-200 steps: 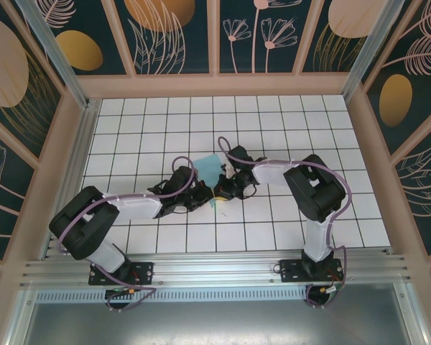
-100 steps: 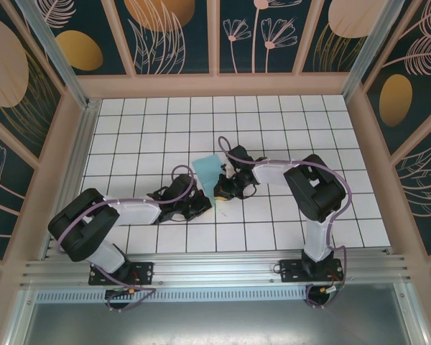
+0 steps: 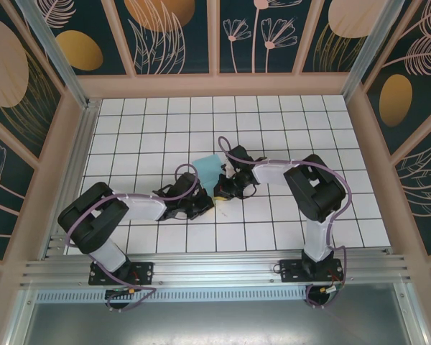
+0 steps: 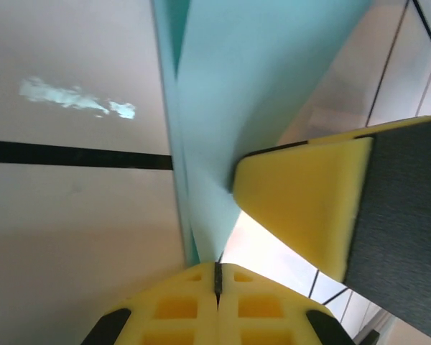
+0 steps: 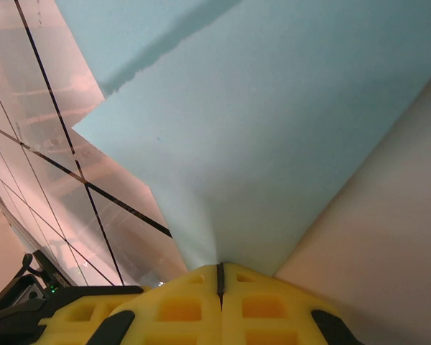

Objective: Fold a paper plane with a square sheet of paper (pick it up from the middle)
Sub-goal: Third fold the triangle at the center of the table.

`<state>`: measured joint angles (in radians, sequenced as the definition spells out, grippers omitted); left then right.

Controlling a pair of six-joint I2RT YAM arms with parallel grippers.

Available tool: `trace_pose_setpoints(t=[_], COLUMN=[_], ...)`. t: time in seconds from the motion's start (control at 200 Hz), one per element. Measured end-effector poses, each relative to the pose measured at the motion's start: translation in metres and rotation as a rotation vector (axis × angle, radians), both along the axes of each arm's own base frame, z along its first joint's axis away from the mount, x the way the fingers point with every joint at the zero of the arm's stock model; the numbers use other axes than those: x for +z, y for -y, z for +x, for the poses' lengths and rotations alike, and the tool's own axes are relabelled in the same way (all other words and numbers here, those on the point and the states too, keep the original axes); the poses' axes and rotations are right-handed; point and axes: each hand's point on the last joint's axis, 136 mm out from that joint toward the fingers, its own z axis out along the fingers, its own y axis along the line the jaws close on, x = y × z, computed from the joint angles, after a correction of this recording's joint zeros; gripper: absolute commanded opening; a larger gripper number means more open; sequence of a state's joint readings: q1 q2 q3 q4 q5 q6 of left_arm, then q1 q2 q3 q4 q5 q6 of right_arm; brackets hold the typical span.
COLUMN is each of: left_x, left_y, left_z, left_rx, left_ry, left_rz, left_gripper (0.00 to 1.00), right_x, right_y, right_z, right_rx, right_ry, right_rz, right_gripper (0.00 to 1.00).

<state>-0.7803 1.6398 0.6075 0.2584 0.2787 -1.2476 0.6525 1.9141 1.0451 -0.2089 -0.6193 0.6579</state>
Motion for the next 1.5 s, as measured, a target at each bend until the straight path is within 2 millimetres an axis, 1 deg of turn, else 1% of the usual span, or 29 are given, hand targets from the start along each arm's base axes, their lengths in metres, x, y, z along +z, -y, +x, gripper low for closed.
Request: trace_pose_setpoints(t=[0.055,0.32,0.545,0.711,0.976,1.101,1.166,1.236,1.396,1.496], left_x=[-0.003,-0.002,0.006,-0.004,-0.005,-0.006,-0.006,-0.006,-0.006,-0.006], left_y=[-0.002,-0.003,0.003,0.004,0.003,0.002,0.002,0.002,0.001,0.001], left_z=[0.0,0.003,0.01,0.008,0.009,0.01,0.01,0.01,0.01,0.01], left_rx=[0.007,0.029,0.039,0.042,0.044,0.05,0.051,0.051,0.05,0.05], left_ry=[-0.006,-0.009,0.026,0.006,-0.009,-0.017,-0.017,-0.017,-0.015,-0.015], left_rz=[0.015,0.026,-0.02,-0.022,-0.004,0.014,0.018,0.019,0.021,0.021], left_gripper=[0.0,0.0,0.0,0.0,0.0,0.0,0.0,0.0,0.0,0.0], right_x=[0.0,0.0,0.0,0.0,0.001,0.001,0.001,0.002,0.002,0.0], right_y=[0.0,0.0,-0.001,-0.001,0.0,0.001,0.0,0.004,0.021,0.028], right_z=[0.0,0.0,0.0,-0.001,0.001,0.005,0.014,0.031,0.075,0.092], right_rx=[0.0,0.001,0.003,0.0,-0.005,0.002,0.003,-0.014,-0.069,-0.08], right_ry=[0.0,0.001,-0.003,-0.008,-0.009,-0.008,0.014,0.048,0.116,0.127], right_rz=[0.0,0.0,0.006,0.009,0.007,-0.004,-0.005,-0.006,-0.014,-0.001], right_gripper=[0.0,0.0,0.0,0.0,0.0,0.0,0.0,0.0,0.0,0.0])
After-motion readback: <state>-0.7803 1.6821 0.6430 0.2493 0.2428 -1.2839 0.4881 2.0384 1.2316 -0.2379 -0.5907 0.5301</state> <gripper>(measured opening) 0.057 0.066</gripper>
